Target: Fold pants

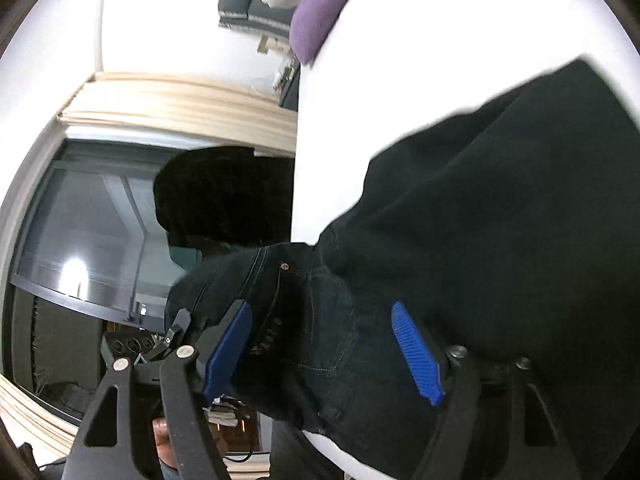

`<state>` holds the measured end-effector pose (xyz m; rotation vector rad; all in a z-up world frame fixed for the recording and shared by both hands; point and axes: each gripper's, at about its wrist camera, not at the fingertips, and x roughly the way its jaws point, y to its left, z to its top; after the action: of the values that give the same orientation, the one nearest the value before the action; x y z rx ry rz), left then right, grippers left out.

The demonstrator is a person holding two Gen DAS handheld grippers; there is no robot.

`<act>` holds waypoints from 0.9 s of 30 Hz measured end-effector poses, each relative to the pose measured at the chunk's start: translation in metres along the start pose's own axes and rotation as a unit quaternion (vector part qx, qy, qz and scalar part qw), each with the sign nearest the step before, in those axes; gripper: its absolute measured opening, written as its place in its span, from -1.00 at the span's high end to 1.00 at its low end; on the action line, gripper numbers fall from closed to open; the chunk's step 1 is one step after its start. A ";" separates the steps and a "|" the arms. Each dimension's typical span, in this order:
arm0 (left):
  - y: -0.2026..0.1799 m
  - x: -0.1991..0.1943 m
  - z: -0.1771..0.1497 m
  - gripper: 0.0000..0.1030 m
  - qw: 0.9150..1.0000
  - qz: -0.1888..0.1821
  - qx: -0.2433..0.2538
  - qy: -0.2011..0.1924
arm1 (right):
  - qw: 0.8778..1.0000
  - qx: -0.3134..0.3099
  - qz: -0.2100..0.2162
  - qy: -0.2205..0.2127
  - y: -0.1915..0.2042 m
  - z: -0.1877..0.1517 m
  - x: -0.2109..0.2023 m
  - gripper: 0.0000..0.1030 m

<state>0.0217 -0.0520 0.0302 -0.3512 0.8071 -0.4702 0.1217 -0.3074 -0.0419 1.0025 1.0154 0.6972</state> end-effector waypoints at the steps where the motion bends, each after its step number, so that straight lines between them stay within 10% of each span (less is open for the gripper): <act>1: -0.015 0.017 -0.006 0.76 1.000 0.000 0.021 0.014 | 1.000 -0.006 0.008 -0.002 0.001 0.001 -0.010 -0.47; 14: -0.114 0.110 -0.096 0.76 0.970 0.047 0.204 0.127 | 0.997 -0.036 -0.058 0.043 -0.004 -0.007 -0.026 -0.61; 27: -0.140 0.114 -0.091 0.76 0.965 0.066 0.218 0.133 | 0.982 -0.075 -0.152 0.087 0.011 0.002 0.018 0.51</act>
<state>-0.0162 -0.2411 -0.0312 0.1777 0.9533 -0.5624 0.1299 -0.2887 -0.0376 0.6460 1.2187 0.6041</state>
